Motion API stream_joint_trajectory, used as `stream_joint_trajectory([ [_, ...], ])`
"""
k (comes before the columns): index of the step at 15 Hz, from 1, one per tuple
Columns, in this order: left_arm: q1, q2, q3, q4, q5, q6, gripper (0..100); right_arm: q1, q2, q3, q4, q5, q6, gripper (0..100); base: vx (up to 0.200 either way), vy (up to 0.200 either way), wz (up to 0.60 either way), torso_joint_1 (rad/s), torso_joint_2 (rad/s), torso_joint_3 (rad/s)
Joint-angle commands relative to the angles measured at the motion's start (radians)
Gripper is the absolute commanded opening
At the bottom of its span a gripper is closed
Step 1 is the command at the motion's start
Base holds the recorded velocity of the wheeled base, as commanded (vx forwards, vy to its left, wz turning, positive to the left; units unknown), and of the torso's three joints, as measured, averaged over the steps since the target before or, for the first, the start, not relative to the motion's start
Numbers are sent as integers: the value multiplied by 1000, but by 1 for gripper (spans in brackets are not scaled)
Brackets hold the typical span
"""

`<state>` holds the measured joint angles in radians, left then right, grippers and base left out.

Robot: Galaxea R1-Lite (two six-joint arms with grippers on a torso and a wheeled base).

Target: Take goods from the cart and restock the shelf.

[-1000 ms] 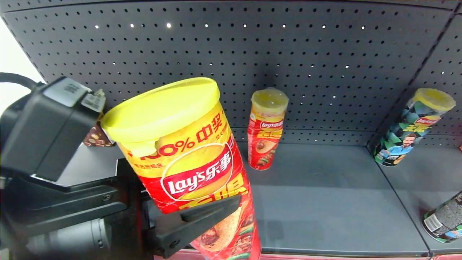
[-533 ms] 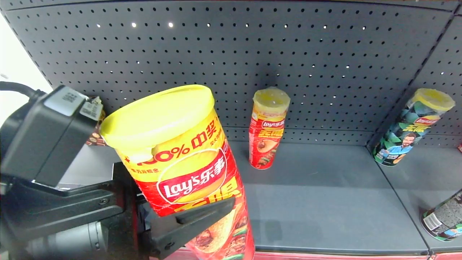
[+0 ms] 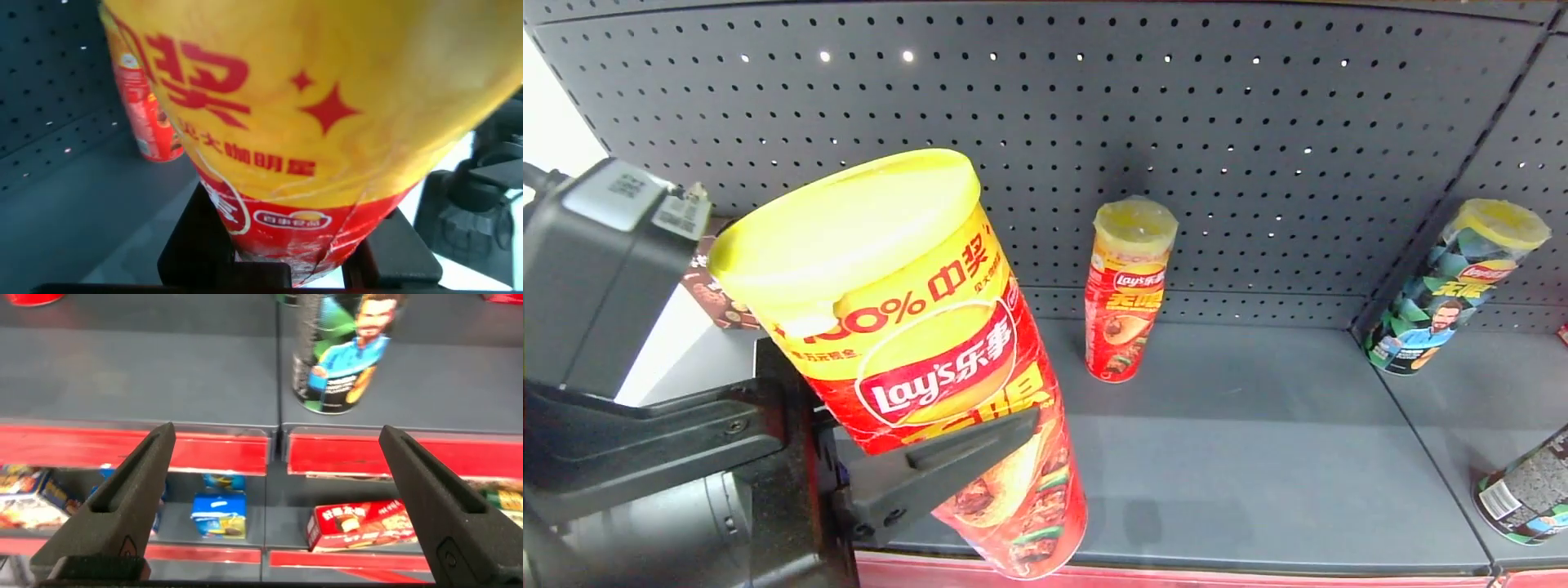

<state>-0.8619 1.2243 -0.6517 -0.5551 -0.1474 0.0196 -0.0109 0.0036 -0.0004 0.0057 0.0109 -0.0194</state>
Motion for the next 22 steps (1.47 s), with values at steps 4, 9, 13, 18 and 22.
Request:
stream_joint_trajectory([
  [4, 67, -5, -19, 12, 9, -1, 0, -9, 33, -145, -15, 41, 1, 100, 0, 0, 0, 0, 0, 0],
  [9, 130, 26, -9, 1, 0, -9, 0, 157, 509, -578, 120, 325, -82, 100, 0, 0, 0, 0, 0, 0],
  [13, 162, 38, -8, 1, -1, -10, 0, 328, 679, -593, 89, 373, -106, 100, 0, 0, 0, 0, 0, 0],
  [18, 173, 34, 4, 1, -1, -10, 0, 563, 937, -682, 20, 268, -105, 100, 0, 0, 0, 0, 0, 0],
  [22, 179, 34, 4, 1, -18, -10, 0, 632, 1102, -731, -30, 219, -105, 100, 0, 0, 0, 0, 0, 0],
])
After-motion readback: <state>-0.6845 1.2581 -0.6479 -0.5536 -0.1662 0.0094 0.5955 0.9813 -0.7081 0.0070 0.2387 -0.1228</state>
